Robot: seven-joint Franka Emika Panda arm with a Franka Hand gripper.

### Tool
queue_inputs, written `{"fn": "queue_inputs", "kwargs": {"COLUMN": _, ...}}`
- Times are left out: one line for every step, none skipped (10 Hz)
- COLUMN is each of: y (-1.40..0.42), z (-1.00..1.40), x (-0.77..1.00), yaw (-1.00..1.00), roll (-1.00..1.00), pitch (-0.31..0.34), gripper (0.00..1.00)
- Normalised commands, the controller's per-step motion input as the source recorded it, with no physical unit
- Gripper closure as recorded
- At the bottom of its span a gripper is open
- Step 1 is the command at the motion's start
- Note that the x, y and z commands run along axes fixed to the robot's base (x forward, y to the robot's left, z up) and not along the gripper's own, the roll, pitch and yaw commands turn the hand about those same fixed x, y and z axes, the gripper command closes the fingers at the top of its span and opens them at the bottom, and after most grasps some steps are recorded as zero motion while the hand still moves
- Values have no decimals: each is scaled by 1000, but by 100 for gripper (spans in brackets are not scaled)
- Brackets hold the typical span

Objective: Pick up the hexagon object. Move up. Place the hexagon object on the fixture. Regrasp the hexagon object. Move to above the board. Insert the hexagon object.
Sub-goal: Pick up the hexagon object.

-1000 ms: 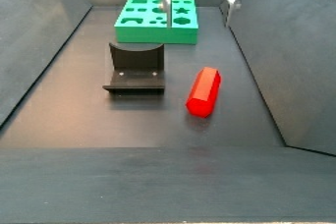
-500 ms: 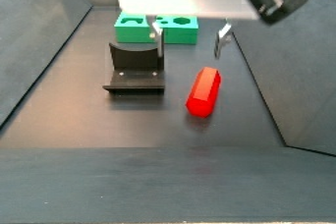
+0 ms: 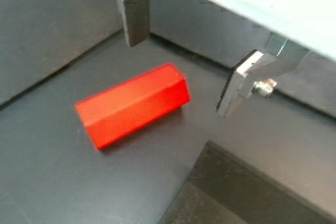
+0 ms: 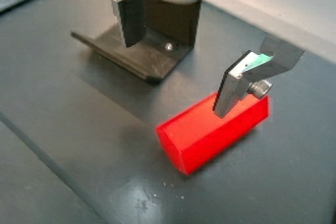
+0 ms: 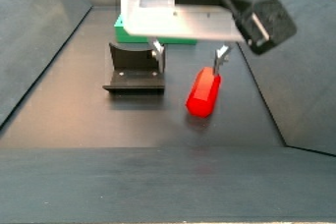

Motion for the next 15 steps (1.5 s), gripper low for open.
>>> {"fn": "queue_inputs", "kwargs": {"y": 23, "z": -597, "x": -146, "yaw": -46, "roll": 0, "pitch": -79, "gripper": 0}}
{"fn": "queue_inputs", "kwargs": {"y": 43, "z": -417, "x": -197, "yaw": -129, "roll": 0, "pitch": -73, "gripper": 0}}
{"fn": "queue_inputs", "kwargs": {"y": 71, "z": -343, "x": -149, "yaw": -169, "roll": -1, "pitch": -54, "gripper": 0}}
{"fn": "queue_inputs", "kwargs": {"y": 111, "z": -303, "x": -100, "yaw": -349, "roll": -79, "pitch": -126, "gripper": 0}}
{"fn": "queue_inputs", "kwargs": {"y": 154, "z": -177, "x": -57, "yaw": -343, "roll": -114, "pitch": -107, "gripper": 0}}
{"fn": "queue_inputs", "kwargs": {"y": 151, "z": -237, "x": -77, "yaw": -329, "roll": -104, "pitch": -103, "gripper": 0}}
{"fn": "queue_inputs", "kwargs": {"y": 149, "z": -374, "x": -80, "yaw": -263, "roll": -104, "pitch": -140, "gripper": 0}}
{"fn": "queue_inputs", "kwargs": {"y": 94, "z": -426, "x": -74, "yaw": -234, "roll": -113, "pitch": -179, "gripper": 0}}
{"fn": "queue_inputs", "kwargs": {"y": 0, "z": -420, "x": -146, "yaw": -180, "roll": -43, "pitch": -156, "gripper": 0}}
{"fn": "queue_inputs", "kwargs": {"y": 0, "z": -440, "x": -120, "yaw": -140, "roll": -61, "pitch": -164, "gripper": 0}}
{"fn": "queue_inputs", "kwargs": {"y": 0, "z": -446, "x": -97, "yaw": -137, "roll": -101, "pitch": -189, "gripper": 0}}
{"fn": "queue_inputs", "kwargs": {"y": 0, "z": 0, "x": 0, "yaw": 0, "roll": -14, "pitch": 0, "gripper": 0}}
{"fn": "queue_inputs", "kwargs": {"y": 0, "z": 0, "x": 0, "yaw": 0, "roll": 6, "pitch": 0, "gripper": 0}}
{"fn": "queue_inputs", "kwargs": {"y": 0, "z": 0, "x": 0, "yaw": 0, "roll": 11, "pitch": 0, "gripper": 0}}
{"fn": "queue_inputs", "kwargs": {"y": 0, "z": 0, "x": 0, "yaw": 0, "roll": 0, "pitch": 0, "gripper": 0}}
